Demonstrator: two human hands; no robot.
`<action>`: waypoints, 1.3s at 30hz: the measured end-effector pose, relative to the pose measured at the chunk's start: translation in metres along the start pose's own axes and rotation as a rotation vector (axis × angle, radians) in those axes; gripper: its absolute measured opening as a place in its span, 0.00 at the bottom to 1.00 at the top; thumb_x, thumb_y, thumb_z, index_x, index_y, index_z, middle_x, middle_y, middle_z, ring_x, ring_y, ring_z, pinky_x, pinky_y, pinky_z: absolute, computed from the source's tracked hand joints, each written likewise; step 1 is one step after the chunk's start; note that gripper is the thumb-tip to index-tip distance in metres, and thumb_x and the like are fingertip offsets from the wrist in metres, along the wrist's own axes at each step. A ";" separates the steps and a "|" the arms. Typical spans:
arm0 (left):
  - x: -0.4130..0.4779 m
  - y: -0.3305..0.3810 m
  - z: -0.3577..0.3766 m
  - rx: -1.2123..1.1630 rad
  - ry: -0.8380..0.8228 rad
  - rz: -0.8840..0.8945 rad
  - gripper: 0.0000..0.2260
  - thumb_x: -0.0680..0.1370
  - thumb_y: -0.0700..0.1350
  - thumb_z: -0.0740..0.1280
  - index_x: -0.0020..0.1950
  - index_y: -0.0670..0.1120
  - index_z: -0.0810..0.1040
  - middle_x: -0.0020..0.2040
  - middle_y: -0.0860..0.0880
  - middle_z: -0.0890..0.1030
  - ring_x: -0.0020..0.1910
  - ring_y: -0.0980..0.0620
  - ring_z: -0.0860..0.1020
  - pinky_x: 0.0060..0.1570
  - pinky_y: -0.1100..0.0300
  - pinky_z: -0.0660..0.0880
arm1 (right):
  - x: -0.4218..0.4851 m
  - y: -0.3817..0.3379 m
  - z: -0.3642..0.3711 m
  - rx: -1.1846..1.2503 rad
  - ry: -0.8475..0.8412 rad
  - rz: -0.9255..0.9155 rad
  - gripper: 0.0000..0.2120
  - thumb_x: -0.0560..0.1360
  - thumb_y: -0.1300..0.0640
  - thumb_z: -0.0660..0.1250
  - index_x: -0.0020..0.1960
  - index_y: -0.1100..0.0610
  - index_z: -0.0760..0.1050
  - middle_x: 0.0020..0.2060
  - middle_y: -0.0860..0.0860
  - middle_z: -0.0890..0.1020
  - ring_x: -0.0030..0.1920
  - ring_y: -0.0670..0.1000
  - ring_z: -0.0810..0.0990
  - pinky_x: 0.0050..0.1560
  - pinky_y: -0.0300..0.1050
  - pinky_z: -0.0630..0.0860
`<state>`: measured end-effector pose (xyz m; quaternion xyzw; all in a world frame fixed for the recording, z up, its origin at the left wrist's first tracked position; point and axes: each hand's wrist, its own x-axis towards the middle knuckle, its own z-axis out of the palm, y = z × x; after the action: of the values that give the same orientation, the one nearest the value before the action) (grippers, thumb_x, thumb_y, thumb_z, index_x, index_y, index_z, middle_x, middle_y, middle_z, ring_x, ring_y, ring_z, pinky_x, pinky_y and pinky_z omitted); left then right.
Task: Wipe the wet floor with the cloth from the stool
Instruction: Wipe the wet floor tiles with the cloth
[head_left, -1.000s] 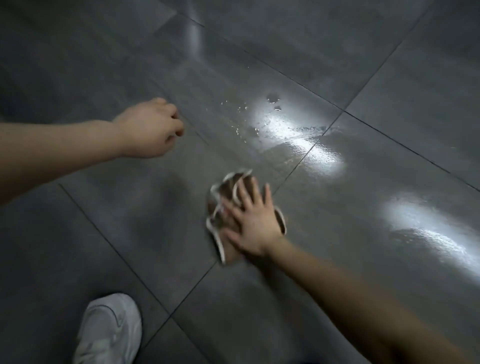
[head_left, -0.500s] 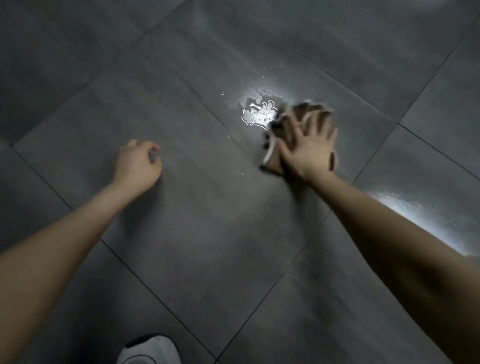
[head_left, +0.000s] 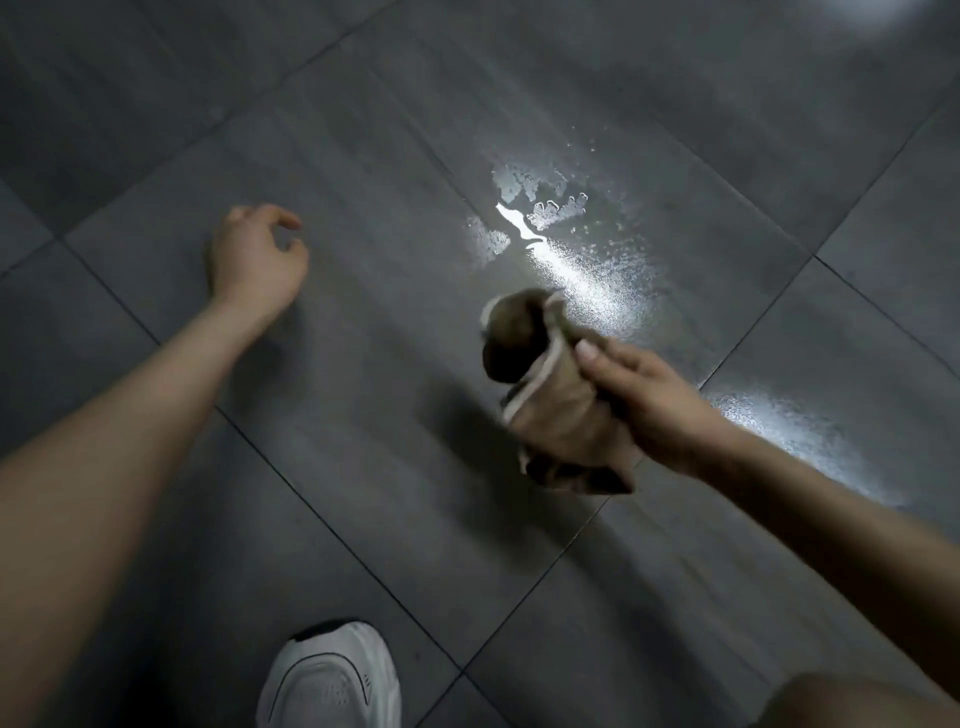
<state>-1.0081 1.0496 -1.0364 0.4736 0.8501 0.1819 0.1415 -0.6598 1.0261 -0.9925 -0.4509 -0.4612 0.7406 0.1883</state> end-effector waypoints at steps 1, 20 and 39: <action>0.000 0.000 -0.002 0.002 0.004 -0.002 0.14 0.73 0.40 0.62 0.57 0.42 0.78 0.58 0.34 0.76 0.58 0.36 0.73 0.61 0.49 0.70 | -0.002 -0.012 -0.012 0.002 -0.029 0.005 0.14 0.72 0.48 0.65 0.55 0.51 0.79 0.46 0.48 0.85 0.46 0.44 0.82 0.45 0.36 0.78; -0.006 0.003 -0.002 0.070 -0.046 -0.013 0.14 0.74 0.41 0.62 0.58 0.43 0.77 0.60 0.34 0.75 0.60 0.36 0.72 0.63 0.53 0.67 | 0.100 0.066 -0.008 -1.616 0.166 -0.247 0.38 0.68 0.30 0.46 0.76 0.44 0.57 0.77 0.62 0.50 0.75 0.68 0.45 0.68 0.76 0.43; 0.021 -0.042 -0.005 -0.071 0.075 -0.076 0.14 0.73 0.38 0.62 0.56 0.41 0.78 0.56 0.34 0.77 0.57 0.36 0.74 0.60 0.52 0.69 | 0.158 0.078 0.152 -1.611 -0.121 -0.687 0.33 0.70 0.32 0.59 0.72 0.43 0.65 0.76 0.58 0.57 0.76 0.66 0.51 0.69 0.74 0.44</action>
<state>-1.0530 1.0465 -1.0519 0.4283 0.8652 0.2241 0.1331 -0.8599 1.0182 -1.1115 -0.2428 -0.9632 0.1150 0.0005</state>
